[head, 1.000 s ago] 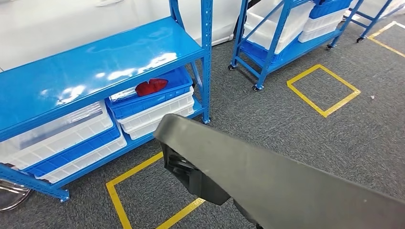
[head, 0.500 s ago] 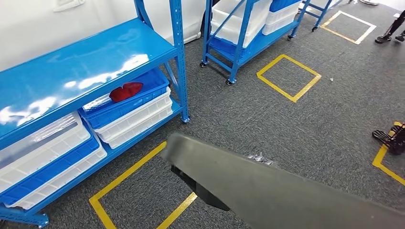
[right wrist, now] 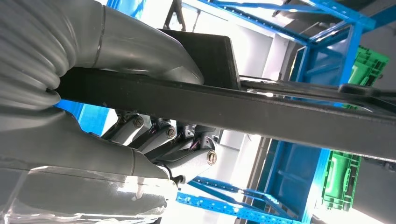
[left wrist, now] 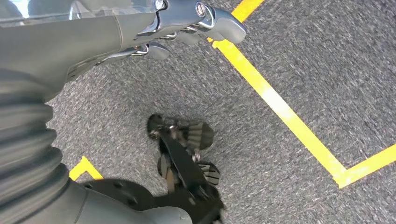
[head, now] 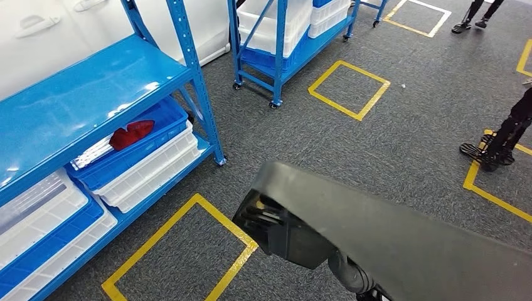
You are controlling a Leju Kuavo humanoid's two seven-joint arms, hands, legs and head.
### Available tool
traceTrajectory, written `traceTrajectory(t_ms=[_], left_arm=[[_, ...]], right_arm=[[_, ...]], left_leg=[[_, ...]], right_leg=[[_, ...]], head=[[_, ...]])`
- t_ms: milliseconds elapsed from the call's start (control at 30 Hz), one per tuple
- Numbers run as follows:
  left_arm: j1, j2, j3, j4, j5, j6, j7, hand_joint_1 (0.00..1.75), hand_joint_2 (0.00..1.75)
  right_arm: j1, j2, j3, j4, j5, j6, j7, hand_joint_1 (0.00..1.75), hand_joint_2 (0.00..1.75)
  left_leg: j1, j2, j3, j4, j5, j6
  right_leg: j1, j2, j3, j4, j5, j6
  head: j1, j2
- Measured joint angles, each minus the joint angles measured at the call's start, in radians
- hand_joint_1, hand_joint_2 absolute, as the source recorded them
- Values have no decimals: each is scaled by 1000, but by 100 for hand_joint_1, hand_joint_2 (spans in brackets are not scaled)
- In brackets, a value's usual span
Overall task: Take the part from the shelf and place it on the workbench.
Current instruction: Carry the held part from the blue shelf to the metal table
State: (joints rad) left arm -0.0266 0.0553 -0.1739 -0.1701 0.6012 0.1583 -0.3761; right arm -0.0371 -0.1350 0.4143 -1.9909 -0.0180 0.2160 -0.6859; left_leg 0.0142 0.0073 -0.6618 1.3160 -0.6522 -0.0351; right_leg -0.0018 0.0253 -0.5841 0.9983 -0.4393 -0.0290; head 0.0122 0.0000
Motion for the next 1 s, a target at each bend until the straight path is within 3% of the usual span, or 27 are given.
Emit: traceTrajectory(t_ms=[200, 267, 333, 400, 467, 500, 533, 567, 633, 700, 767, 833, 900, 967, 1000], left_arm=[[1, -1, 0, 0, 5, 0, 0, 0, 175], [3, -3, 2, 0, 12, 0, -1, 0, 175], [1, -8, 3, 0, 17, 2, 1, 0, 175], [-1, -12, 6, 0, 21, 9, 12, 0, 175], [2, -13, 10, 0, 26, 25, 30, 0, 175], [3, -13, 12, 0, 29, 35, 39, 0, 175], [4, -14, 15, 0, 31, 44, 48, 0, 175], [4, -14, 18, 0, 34, 52, 55, 0, 175], [2, -14, 24, 0, 41, 64, 67, 0, 175], [2, -15, 27, 0, 45, 73, 74, 0, 175], [3, -17, 30, 0, 46, 77, 69, 0, 175], [2, -18, 32, 0, 47, 77, 61, 0, 175], [3, -20, 33, 0, 46, 78, 58, 0, 175], [7, -20, 33, 0, 45, 80, 56, 0, 175], [8, -20, 33, 0, 45, 80, 56, 0, 175]], right_arm=[[-1, 0, 0, 2, -6, 7, 0, 175, 175], [-18, 0, -1, 6, -13, 24, 0, 175, 175], [-41, 0, -4, 10, -18, 40, 0, 175, 175], [-56, 0, -10, 13, -20, 47, 0, 175, 175], [-66, 0, -15, 16, -28, 57, 0, 175, 175], [-69, 0, -18, 19, -31, 62, 0, 175, 175], [-70, 0, -20, 22, -33, 65, 0, 175, 175], [-71, 0, -23, 26, -34, 66, 0, 175, 175], [-77, 0, -30, 32, -29, 65, 0, 175, 175], [-86, 0, -34, 35, -22, 57, 0, 175, 175], [-97, 1, -37, 38, -20, 45, 0, 175, 175], [-102, 2, -42, 41, -20, 34, 0, 175, 175], [-107, 5, -44, 42, -18, 22, 0, 175, 175], [-112, 12, -45, 43, -16, 16, 0, 175, 175], [-112, 14, -45, 43, -15, 13, 0, 175, 175]], left_leg=[[0, 0, -7, 9, 10, 0], [4, -28, 48, -133, 94, 5], [8, -49, 111, -292, 172, 25], [7, -29, 117, -311, 176, 44], [3, -4, 117, -313, 176, 51], [0, 8, 117, -313, 175, 52], [-2, 21, 117, -313, 174, 53], [-4, 33, 118, -313, 173, 53], [-6, 53, 121, -313, 170, 51], [-9, 71, 125, -313, 166, 45], [-10, 88, 128, -314, 163, 35], [-8, 101, 134, -317, 160, 24], [-7, 69, 124, -281, 132, 16], [-5, 19, 71, -166, 72, 12], [-4, 7, 37, -98, 45, 10]], right_leg=[[0, 10, 1, 0, 0, 0], [-2, 47, -1, 8, -2, 10], [-5, 88, -12, 20, -3, 34], [-5, 58, -42, 69, -32, 51], [-6, 3, -102, 193, -94, 56], [-7, -8, -133, 256, -118, 59], [-9, -15, -152, 296, -127, 60], [-10, -18, -152, 298, -117, 60], [-9, -33, -93, 189, -57, 53], [1, -71, -25, 58, -17, 39], [12, -86, -7, 14, -13, 26], [10, -65, -5, 5, -6, 18], [3, -45, 5, -11, 2, 8], [1, -24, 10, -18, 6, 1], [2, -12, 10, -18, 6, -1]], head=[[0, 0], [0, 0], [0, 0], [6, 0], [12, 0], [12, 0], [12, 0], [12, 0], [12, 0], [12, 0], [11, 0], [11, 0], [10, 0], [6, 0], [5, 0]])
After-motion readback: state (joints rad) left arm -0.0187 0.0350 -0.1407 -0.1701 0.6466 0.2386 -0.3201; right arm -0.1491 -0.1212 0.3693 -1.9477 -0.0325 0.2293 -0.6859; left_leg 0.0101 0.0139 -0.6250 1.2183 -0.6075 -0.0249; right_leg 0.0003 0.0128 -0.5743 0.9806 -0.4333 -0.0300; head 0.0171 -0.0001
